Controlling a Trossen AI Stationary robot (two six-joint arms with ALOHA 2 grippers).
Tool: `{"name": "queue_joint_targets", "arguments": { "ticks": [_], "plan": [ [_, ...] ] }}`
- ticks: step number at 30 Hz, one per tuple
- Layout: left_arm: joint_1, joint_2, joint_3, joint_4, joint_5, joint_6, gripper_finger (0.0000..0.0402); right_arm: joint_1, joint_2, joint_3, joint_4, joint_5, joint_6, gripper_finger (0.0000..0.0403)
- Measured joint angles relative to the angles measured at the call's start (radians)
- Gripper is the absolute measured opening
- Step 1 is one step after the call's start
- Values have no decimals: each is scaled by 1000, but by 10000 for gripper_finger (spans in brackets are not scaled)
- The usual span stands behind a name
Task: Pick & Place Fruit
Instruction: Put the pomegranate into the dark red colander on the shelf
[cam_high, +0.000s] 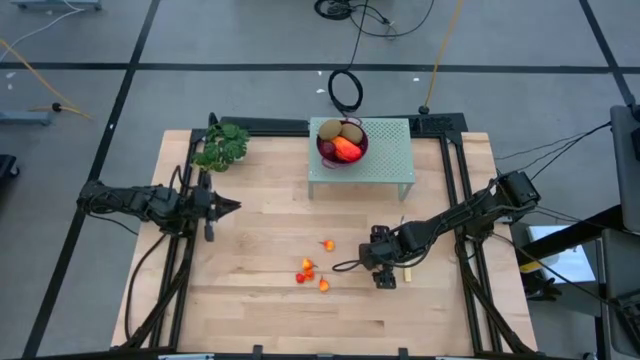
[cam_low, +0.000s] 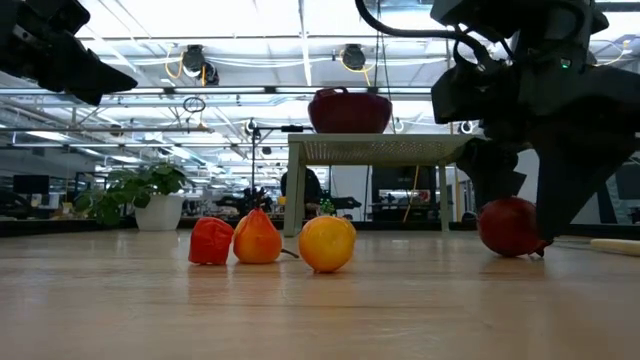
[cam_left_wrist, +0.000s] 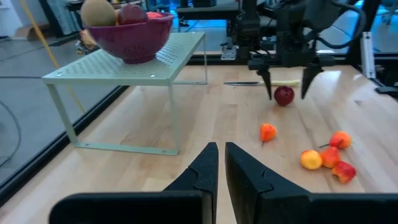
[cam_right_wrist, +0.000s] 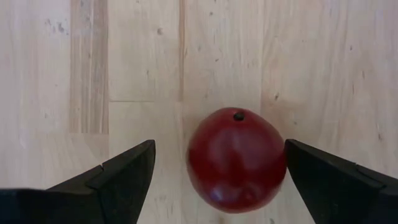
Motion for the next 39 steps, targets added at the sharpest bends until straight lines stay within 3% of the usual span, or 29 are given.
{"name": "queue_joint_targets", "arguments": {
  "ticks": [20,39],
  "plan": [
    [0,0,0,0,-26,-2,33,-1,0,0,2,34,0,299],
    [0,0,0,0,-26,-3,33,-1,1,0,1,32,0,216]
  ]
}}
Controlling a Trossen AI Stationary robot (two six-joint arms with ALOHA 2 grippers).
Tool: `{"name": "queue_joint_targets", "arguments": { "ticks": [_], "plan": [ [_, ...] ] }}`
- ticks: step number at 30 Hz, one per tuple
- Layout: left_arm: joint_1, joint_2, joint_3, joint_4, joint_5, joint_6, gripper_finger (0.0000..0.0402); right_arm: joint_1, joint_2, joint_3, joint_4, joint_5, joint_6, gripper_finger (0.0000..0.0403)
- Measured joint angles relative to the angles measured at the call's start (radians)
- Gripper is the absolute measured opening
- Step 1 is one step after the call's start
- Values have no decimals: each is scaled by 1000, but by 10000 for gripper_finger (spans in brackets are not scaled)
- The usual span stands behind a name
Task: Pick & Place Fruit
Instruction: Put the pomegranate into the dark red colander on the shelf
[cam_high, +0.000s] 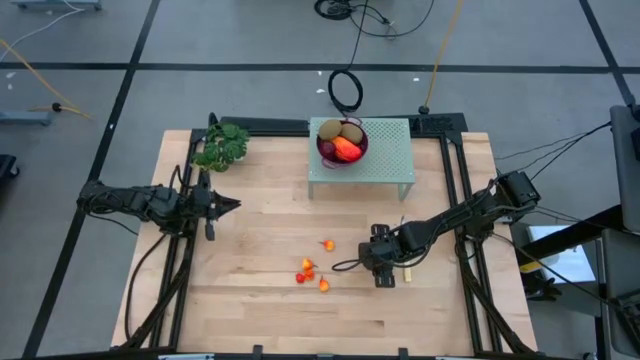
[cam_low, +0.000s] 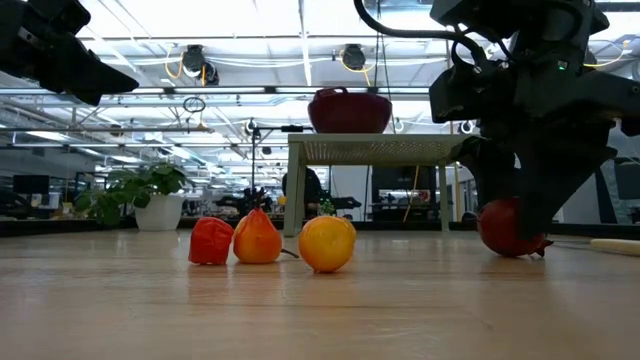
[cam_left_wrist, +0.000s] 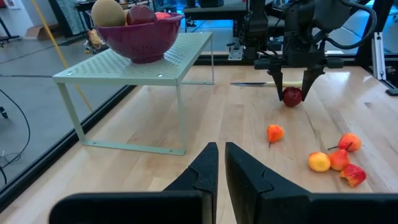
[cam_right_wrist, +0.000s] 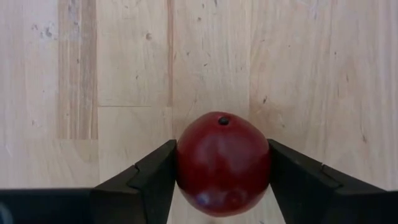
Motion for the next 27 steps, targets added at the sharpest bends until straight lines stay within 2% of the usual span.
{"name": "queue_joint_targets", "arguments": {
  "ticks": [7,15,21,27],
  "plan": [
    [0,0,0,0,0,0,33,-1,-15,9,-3,-7,68,221],
    [0,0,0,0,0,0,33,-2,-104,77,8,0,82,213],
    [0,0,0,0,0,0,33,-23,-205,126,11,121,75,215],
    [0,0,0,0,0,0,33,-101,-319,139,49,235,35,215]
  ]
}}
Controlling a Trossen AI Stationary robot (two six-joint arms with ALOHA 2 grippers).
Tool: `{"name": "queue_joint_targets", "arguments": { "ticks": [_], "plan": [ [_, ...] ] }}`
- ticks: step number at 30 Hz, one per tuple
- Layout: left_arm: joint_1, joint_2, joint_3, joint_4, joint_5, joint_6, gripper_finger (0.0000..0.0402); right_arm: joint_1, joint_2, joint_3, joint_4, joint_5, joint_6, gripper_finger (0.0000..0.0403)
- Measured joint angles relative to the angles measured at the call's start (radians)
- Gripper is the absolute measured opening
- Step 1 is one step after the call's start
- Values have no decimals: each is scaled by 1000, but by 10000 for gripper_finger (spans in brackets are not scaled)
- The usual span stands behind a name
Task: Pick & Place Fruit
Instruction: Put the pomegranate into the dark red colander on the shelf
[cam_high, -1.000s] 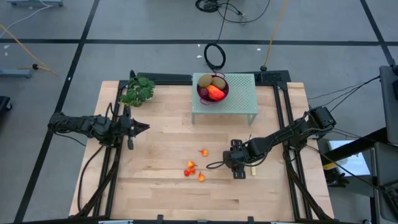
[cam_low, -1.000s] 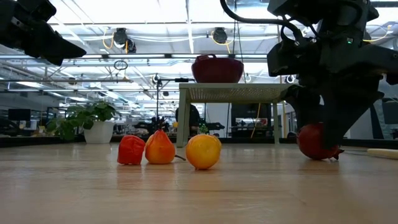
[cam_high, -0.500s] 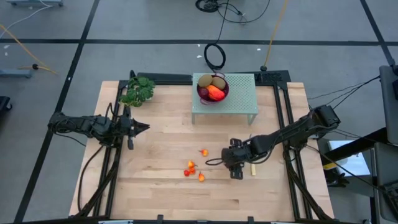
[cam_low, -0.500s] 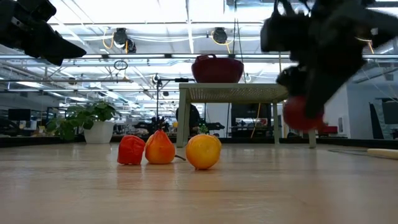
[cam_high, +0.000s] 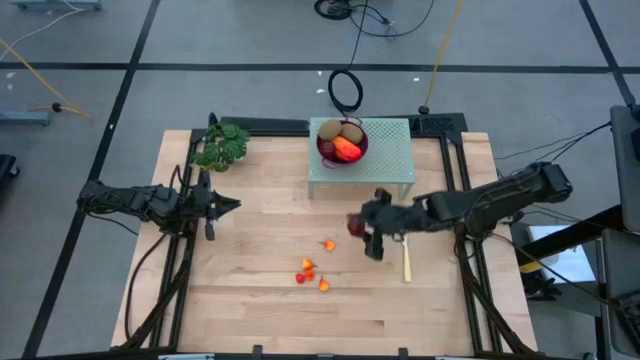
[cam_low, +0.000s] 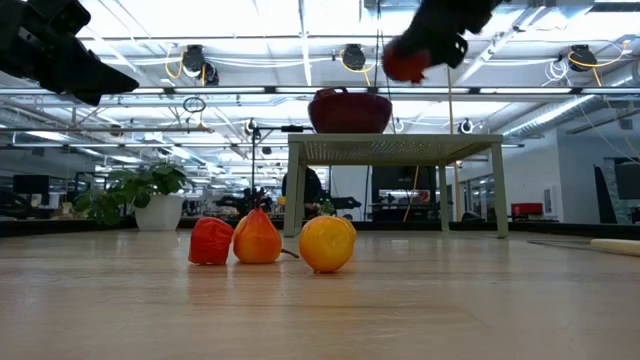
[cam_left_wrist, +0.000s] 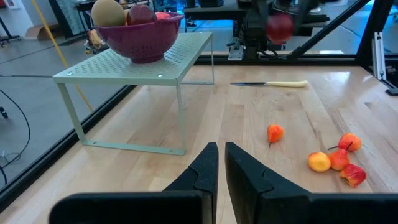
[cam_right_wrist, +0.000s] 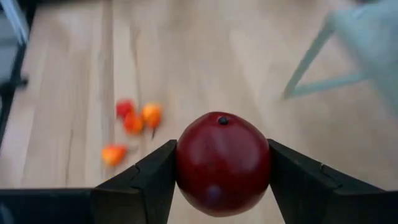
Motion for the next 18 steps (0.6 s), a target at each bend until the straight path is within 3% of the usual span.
{"name": "queue_joint_targets", "arguments": {
  "ticks": [8,18],
  "plan": [
    [0,0,0,0,0,0,33,-176,-103,0,145,0,-121,215],
    [0,0,0,0,0,0,33,-372,-113,0,301,-48,-276,221]
  ]
}}
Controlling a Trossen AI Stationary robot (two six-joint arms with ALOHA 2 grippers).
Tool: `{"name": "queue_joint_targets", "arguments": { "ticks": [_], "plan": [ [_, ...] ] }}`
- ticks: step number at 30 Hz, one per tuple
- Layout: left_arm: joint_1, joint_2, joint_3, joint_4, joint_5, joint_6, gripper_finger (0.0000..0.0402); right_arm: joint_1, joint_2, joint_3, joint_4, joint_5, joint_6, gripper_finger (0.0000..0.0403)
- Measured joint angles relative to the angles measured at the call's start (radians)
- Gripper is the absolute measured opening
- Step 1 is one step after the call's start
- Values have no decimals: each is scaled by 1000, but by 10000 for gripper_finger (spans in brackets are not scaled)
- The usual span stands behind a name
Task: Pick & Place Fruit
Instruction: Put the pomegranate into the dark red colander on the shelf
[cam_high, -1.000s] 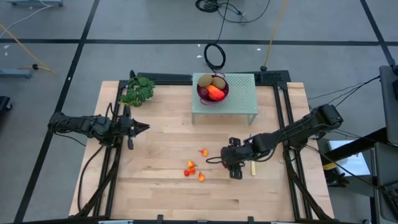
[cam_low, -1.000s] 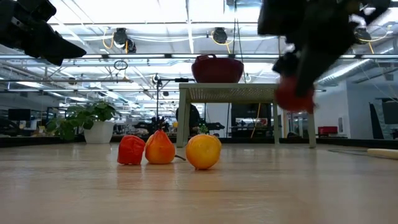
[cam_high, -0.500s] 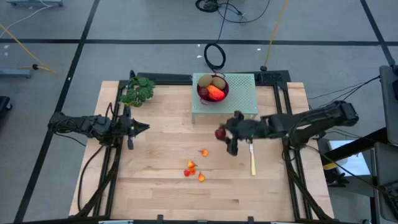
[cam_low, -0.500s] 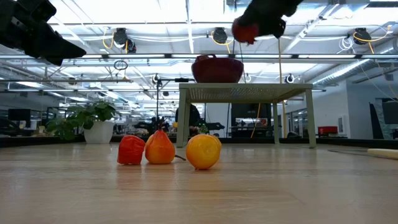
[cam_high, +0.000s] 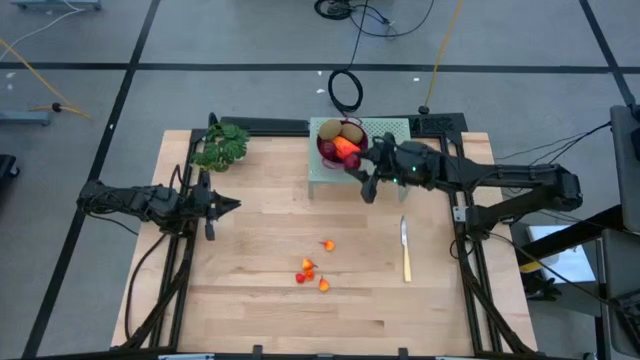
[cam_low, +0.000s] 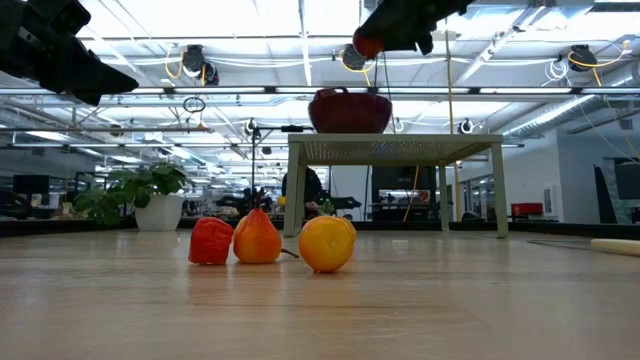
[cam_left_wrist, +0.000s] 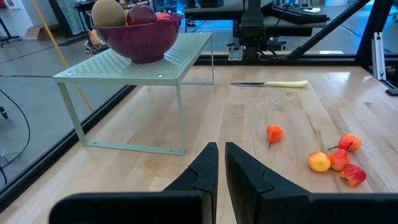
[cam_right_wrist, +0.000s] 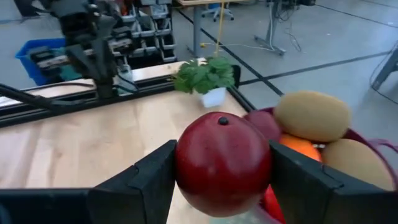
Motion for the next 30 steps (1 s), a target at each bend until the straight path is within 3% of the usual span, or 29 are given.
{"name": "queue_joint_targets", "arguments": {
  "ticks": [7,11,30],
  "plan": [
    [0,0,0,-1,0,1,33,-97,1,0,21,-18,-3,218],
    [0,0,0,-1,0,1,33,-142,9,0,52,-91,-3,220],
    [0,0,0,-2,-38,1,33,-250,94,0,72,-144,-5,220]
  ]
}}
